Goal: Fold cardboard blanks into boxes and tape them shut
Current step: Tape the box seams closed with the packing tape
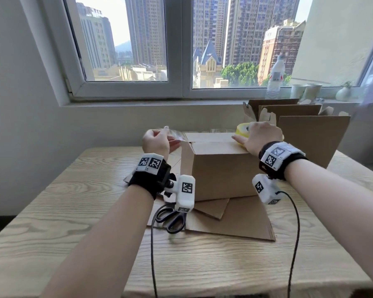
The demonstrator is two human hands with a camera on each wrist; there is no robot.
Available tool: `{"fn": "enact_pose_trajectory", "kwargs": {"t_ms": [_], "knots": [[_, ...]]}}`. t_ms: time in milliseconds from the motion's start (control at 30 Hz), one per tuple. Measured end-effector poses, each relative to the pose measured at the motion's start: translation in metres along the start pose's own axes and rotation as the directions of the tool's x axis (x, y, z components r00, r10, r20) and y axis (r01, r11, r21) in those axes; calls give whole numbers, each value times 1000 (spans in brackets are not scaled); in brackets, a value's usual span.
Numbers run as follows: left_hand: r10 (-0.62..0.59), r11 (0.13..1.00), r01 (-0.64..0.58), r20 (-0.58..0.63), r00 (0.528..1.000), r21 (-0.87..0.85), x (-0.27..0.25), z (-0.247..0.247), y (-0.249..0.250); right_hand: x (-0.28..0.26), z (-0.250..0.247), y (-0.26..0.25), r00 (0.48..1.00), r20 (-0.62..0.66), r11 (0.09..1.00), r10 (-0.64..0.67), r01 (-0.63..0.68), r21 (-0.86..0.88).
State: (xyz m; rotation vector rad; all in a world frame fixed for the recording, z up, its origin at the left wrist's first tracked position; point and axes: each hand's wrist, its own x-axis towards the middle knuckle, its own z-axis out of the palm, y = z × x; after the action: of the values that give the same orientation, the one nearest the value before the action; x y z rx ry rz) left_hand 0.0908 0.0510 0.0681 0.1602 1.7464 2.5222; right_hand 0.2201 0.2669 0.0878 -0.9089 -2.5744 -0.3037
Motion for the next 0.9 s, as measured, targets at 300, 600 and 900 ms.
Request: {"fn": "enact_pose_trajectory", "kwargs": {"t_ms": [300,600,900], "knots": [[-80,997,79,-27,996,-20,-10,13,-12,-2,-11,2,991,129,995,-39,27,98],[83,970,-137,255,963,201,-10,22,-28,-5,-28,2,966,235,993,-107,92,76],[176,938,-264,347,921,225,-17,26,-35,0,-27,8,976,213,986,-49,13,169]]}}
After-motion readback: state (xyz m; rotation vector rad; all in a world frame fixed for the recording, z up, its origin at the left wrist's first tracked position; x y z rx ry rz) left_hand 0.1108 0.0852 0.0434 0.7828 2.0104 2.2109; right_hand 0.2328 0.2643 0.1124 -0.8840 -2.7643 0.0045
